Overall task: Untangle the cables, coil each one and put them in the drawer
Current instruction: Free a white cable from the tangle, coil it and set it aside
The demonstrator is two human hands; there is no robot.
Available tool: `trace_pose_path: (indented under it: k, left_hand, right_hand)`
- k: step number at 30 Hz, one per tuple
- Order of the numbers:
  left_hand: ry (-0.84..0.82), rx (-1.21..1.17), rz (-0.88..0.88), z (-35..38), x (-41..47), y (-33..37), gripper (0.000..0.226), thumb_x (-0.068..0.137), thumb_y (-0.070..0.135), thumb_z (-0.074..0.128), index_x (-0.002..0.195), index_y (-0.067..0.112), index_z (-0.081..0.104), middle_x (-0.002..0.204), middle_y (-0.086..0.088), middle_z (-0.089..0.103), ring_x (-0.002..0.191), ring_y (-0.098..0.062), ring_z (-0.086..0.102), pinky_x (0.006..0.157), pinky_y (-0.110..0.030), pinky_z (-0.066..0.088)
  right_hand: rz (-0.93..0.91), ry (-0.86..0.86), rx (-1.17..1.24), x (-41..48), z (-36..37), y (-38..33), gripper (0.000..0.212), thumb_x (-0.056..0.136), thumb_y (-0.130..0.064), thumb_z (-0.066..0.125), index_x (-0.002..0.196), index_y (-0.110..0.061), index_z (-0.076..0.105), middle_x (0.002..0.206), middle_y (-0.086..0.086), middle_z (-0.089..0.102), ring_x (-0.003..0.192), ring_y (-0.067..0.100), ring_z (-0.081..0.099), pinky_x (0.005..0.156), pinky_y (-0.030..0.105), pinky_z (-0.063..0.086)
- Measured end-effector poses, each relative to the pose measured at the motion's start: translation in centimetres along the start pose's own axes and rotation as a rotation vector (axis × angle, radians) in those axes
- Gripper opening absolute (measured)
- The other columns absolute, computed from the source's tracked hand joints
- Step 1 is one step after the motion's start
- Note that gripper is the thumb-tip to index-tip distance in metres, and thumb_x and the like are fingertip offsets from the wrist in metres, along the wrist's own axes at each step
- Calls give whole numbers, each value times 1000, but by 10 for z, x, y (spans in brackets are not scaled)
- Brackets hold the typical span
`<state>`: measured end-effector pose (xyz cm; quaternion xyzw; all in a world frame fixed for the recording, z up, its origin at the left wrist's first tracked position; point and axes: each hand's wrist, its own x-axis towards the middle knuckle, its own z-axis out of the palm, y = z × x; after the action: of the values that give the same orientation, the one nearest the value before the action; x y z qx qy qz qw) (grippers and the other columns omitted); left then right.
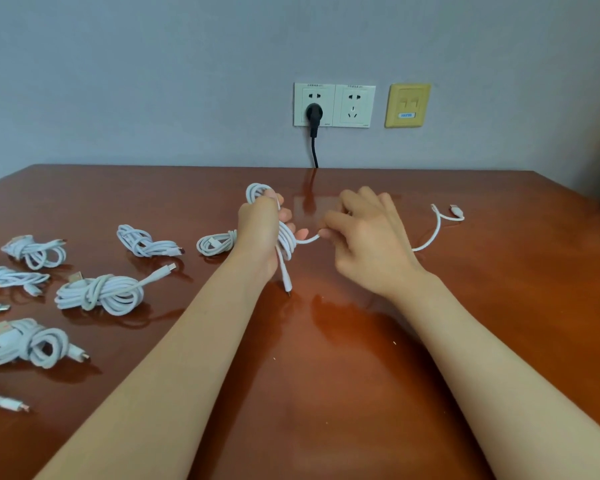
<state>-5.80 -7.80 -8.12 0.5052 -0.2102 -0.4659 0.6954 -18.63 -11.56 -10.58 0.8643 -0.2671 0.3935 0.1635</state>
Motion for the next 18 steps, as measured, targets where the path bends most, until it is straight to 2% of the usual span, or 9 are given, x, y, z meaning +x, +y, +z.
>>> trace_pose_path:
  k: [2, 5, 8, 11, 12, 13, 15, 16, 18]
  left_hand:
    - [4, 58, 31, -2, 0, -1, 28, 101, 18, 36, 74, 13, 44, 51, 2, 33, 28, -8, 27, 39, -17, 33]
    - [15, 106, 18, -4, 0, -1, 27, 99, 19, 38, 75, 14, 48, 40, 5, 37, 43, -13, 29, 51, -25, 27]
    - [18, 172, -48, 1, -5, 4, 26, 99, 20, 41, 75, 14, 49, 56, 0, 41, 53, -15, 35, 50, -27, 29]
    - [-47, 178, -139, 3, -9, 5, 27, 98, 16, 42, 71, 14, 45, 64, -1, 38, 54, -13, 36, 47, -22, 30]
    - [-88, 163, -143, 2, -9, 4, 27, 97, 14, 43, 70, 14, 44, 64, 0, 37, 53, -12, 36, 45, -19, 30]
    - [-132, 186, -121, 1, -8, 2, 26, 96, 18, 45, 70, 15, 44, 63, 0, 36, 50, -11, 37, 42, -16, 31]
    - [-232, 295, -90, -3, -8, -1, 35, 91, 43, 54, 70, 16, 46, 58, 2, 33, 43, -9, 33, 37, -14, 29]
    - [-288, 348, -107, -5, -8, -2, 43, 82, 56, 55, 70, 17, 45, 55, 2, 29, 40, -8, 28, 36, -14, 26]
    - [-408, 432, -154, -6, -11, -2, 51, 65, 66, 53, 69, 17, 44, 54, 1, 23, 36, -7, 25, 35, -13, 21]
  right_hand:
    - [-93, -37, 12, 3, -4, -3, 12, 73, -10, 52, 66, -11, 62, 67, 4, 44, 69, 17, 27, 61, 26, 7]
    - [-168, -47, 59, 6, -9, -10, 21, 79, -16, 46, 69, -10, 64, 69, 4, 45, 70, 17, 27, 60, 26, 8]
    - [-172, -23, 159, 6, -9, -16, 22, 84, -21, 48, 76, -12, 67, 69, 4, 47, 69, 15, 29, 62, 24, 17]
    - [-25, -85, 333, 5, -14, -22, 16, 86, -28, 54, 88, -18, 66, 73, -2, 52, 65, 10, 34, 58, 23, 28]
    - [70, -132, 423, 5, -16, -22, 12, 84, -30, 59, 93, -21, 61, 74, -7, 54, 63, 8, 37, 57, 25, 31]
    - [175, -168, 500, 5, -18, -21, 20, 81, -32, 65, 95, -24, 53, 74, -11, 54, 61, 8, 40, 58, 27, 34]
    - [338, -186, 544, 7, -21, -18, 45, 73, -37, 75, 95, -26, 38, 67, -12, 50, 58, 7, 44, 56, 30, 34]
    - [383, -182, 548, 7, -22, -17, 53, 68, -40, 78, 94, -24, 35, 64, -11, 48, 57, 10, 44, 54, 31, 33]
    - [456, -196, 578, 7, -22, -15, 61, 60, -44, 82, 91, -21, 35, 66, -6, 53, 59, 18, 50, 56, 35, 38]
